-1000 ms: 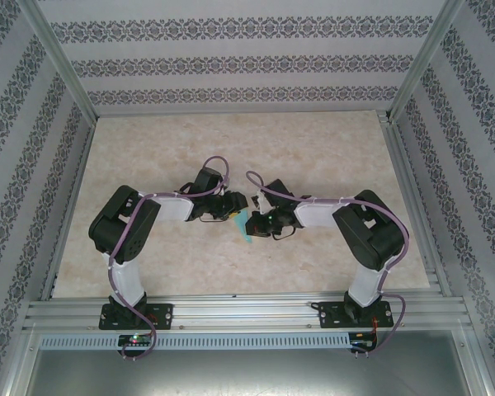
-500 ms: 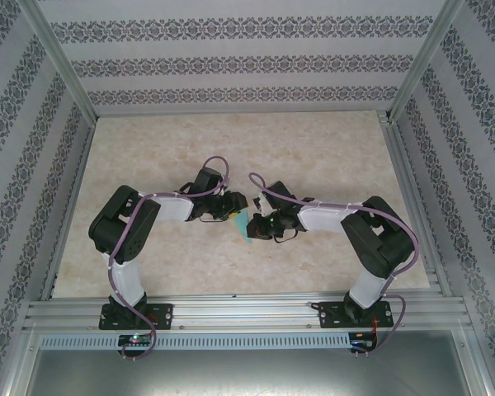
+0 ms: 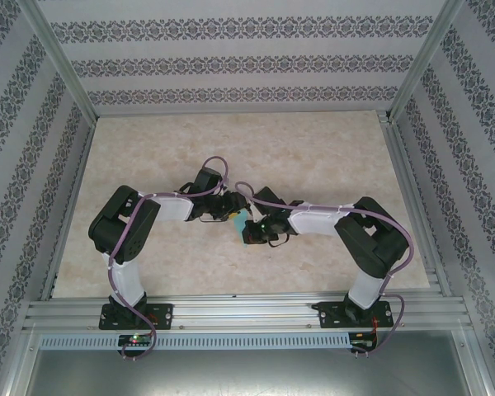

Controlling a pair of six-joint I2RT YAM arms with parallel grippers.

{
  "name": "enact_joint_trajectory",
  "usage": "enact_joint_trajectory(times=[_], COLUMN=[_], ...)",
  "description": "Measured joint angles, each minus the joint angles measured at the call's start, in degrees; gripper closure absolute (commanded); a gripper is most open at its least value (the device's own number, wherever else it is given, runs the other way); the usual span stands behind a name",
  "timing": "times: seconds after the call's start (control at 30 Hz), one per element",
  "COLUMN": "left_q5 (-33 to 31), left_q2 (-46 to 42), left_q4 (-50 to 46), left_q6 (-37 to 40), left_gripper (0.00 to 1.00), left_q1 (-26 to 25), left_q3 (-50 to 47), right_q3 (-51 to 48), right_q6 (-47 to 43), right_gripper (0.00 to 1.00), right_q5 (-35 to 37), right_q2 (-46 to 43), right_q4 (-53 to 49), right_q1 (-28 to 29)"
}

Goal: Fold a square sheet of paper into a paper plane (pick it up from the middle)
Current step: Fold the wing for the fifth time at the center of the table.

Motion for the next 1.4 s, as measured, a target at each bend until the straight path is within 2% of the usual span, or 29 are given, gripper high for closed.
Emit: enact_joint_trajectory(times=[0.13,0.27,0.57,0.73,0.87,1.0,1.13,1.4], left_q5=[0.2,0.2,0.2,0.2,0.2,0.2,0.3,0.3], left_q2=[0.0,0.0,0.0,0.0,0.0,0.0,0.0,0.0], left_q4=[-0.1,-0.2,-0.2,-0.2,-0.2,-0.1,-0.1,-0.1], left_q6=[-0.5,-0.6,-0.6,-0.6,-0.6,-0.6,-0.6,-0.6], left_gripper=[0.55,0.56,0.56,0.55,0.56,0.56,0.56,0.55], left_q1=[0.2,0.2,0.2,0.2,0.2,0.2,0.2,0.2], left_q3=[0.0,0.0,0.0,0.0,0.0,0.0,0.0,0.0], right_q3=[0.4,0.1,-6.6,-8.7,-8.7,-8.4,-8.4,-10.6], right_q6=[-1.1,-1.0,2.7,8.7,14.6,20.8,24.6,27.1], right_gripper=[0.95,0.86,0.78,0.84,0.9,0.92,0.93,0.93], right_q5=[4.9,6.8,2.3,-0.8,-4.1,-7.1,-8.7,-11.4], right_q2=[-0.5,-1.0,-9.5,-14.1,-11.4,-4.0,0.3,3.3], right_q4=[-0.9,-0.6,-1.2,5.7,15.0,24.2,28.5,34.6], right_q1=[2.4,3.3,1.3,-3.5,-5.1,-5.1,-5.1,-4.9])
